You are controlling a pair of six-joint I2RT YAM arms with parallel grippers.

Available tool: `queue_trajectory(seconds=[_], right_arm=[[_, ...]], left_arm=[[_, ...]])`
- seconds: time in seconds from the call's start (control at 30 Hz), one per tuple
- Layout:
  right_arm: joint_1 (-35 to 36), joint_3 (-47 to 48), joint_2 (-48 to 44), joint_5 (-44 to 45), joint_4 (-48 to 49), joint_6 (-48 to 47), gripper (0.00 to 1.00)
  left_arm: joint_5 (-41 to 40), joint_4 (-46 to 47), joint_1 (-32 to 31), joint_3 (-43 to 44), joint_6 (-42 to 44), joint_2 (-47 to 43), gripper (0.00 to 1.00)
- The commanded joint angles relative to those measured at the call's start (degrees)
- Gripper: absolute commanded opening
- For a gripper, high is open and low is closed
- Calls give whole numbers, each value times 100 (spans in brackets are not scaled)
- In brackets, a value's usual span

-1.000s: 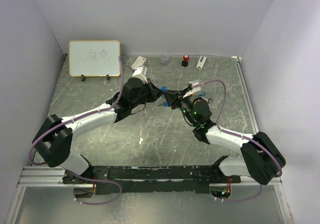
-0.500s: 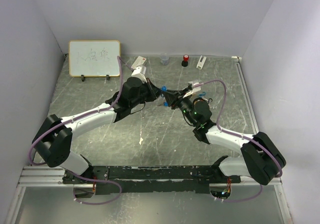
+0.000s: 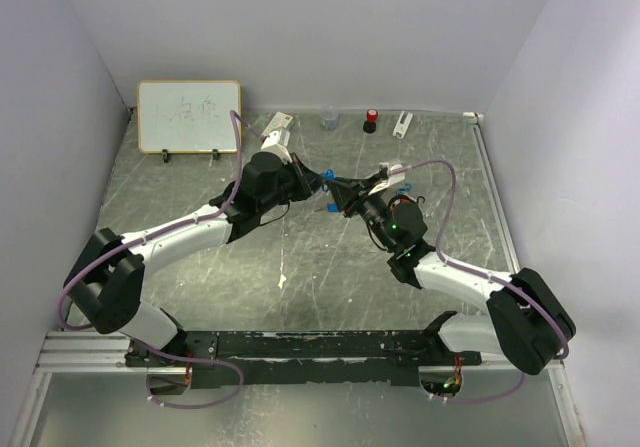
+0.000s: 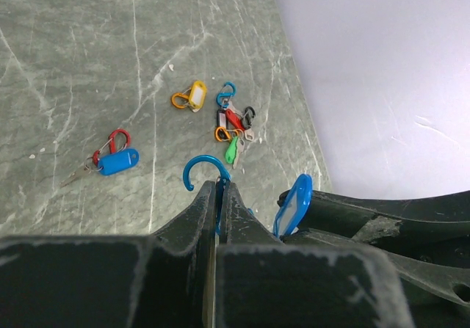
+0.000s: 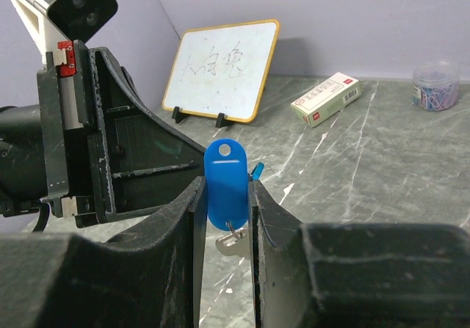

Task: Put the keys on the keyring

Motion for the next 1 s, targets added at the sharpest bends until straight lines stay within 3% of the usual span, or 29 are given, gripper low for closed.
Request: queue_trajectory(seconds=[0.0,0.07,0.27,0.47,0.8,0.97], right_arm=[[-11,-39,-152,46,84,-107,0],[-17,-33,-165,57,76,-113,0],[-17,-47,-209,112,42,-120,0],[-16,-59,-248,145,11,-145,0],[-20,-75,-275,223,-46,-200,0],[-56,-30,-194,374,-223,-284,0]], left_arm=[[186,204,71,62,-49,50,8],[209,199,76,73,-49,67,14],[198,184,102,53,-49,86,49],[154,145,174,-7,-105,61,60],[-108,-105,465,-293,-140,-181,63],[-497,-395,658,-483,-39,-510,85]])
